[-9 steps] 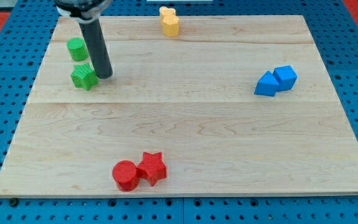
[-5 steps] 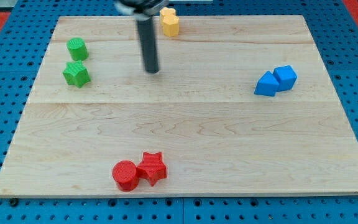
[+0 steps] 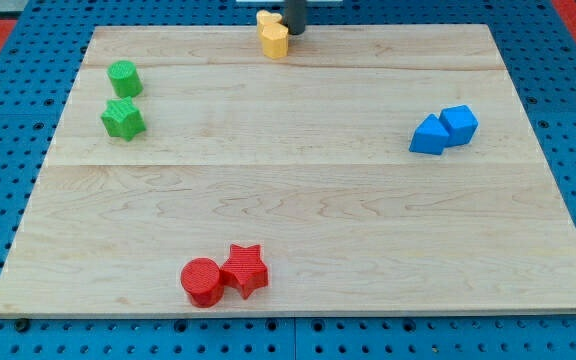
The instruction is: Place the yellow hexagon above the green circle
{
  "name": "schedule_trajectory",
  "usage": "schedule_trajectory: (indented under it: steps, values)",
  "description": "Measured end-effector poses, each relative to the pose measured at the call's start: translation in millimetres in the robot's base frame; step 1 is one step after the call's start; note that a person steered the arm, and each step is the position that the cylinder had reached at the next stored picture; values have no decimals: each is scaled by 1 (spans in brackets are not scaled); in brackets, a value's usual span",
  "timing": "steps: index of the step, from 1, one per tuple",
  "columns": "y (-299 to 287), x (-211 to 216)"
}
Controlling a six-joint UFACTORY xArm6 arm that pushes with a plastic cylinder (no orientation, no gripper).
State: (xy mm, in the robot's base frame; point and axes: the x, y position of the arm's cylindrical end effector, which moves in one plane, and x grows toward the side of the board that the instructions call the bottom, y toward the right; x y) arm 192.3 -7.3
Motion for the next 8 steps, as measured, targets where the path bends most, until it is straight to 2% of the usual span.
schedule_trajectory:
  steps: [2,4,5,6,7,8]
  values:
    - [-37,1]
    - [39,7]
    - [-9,30]
    - [-97,30]
    - [-94,36]
    - [-27,36]
